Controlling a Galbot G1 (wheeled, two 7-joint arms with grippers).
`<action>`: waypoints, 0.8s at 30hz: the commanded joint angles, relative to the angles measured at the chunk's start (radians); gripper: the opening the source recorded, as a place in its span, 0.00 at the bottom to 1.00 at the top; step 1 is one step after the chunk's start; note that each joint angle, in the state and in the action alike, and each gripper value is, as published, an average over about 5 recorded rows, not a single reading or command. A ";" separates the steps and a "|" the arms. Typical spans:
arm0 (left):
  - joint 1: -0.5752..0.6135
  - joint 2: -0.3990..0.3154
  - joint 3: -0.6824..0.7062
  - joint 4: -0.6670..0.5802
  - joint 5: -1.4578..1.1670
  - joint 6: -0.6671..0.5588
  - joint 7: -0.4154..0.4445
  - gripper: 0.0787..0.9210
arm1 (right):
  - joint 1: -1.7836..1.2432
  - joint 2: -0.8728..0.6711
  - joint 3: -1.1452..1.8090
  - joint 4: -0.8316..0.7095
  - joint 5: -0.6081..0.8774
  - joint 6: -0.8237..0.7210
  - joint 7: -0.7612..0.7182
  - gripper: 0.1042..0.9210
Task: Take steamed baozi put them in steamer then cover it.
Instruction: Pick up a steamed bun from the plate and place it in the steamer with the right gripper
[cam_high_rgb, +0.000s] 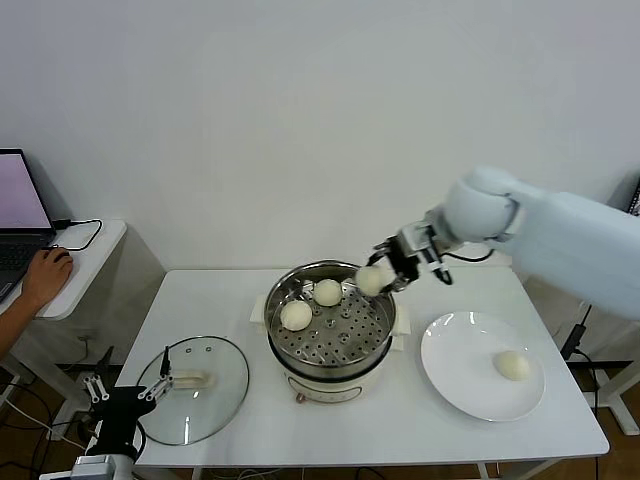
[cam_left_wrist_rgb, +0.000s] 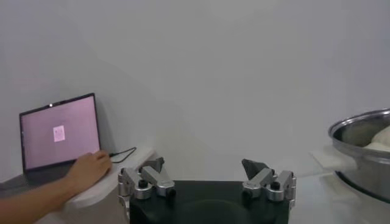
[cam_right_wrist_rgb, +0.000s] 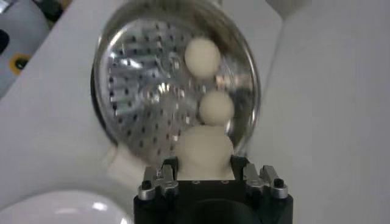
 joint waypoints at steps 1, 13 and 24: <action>-0.004 -0.004 -0.003 0.004 -0.001 -0.001 0.000 0.88 | -0.016 0.224 -0.170 -0.043 -0.050 0.208 0.032 0.55; -0.009 -0.009 0.003 0.022 -0.005 -0.009 -0.002 0.88 | -0.026 0.296 -0.210 -0.035 -0.177 0.311 -0.007 0.57; -0.009 -0.013 0.007 0.025 -0.006 -0.011 -0.004 0.88 | -0.032 0.275 -0.209 -0.037 -0.247 0.341 -0.012 0.59</action>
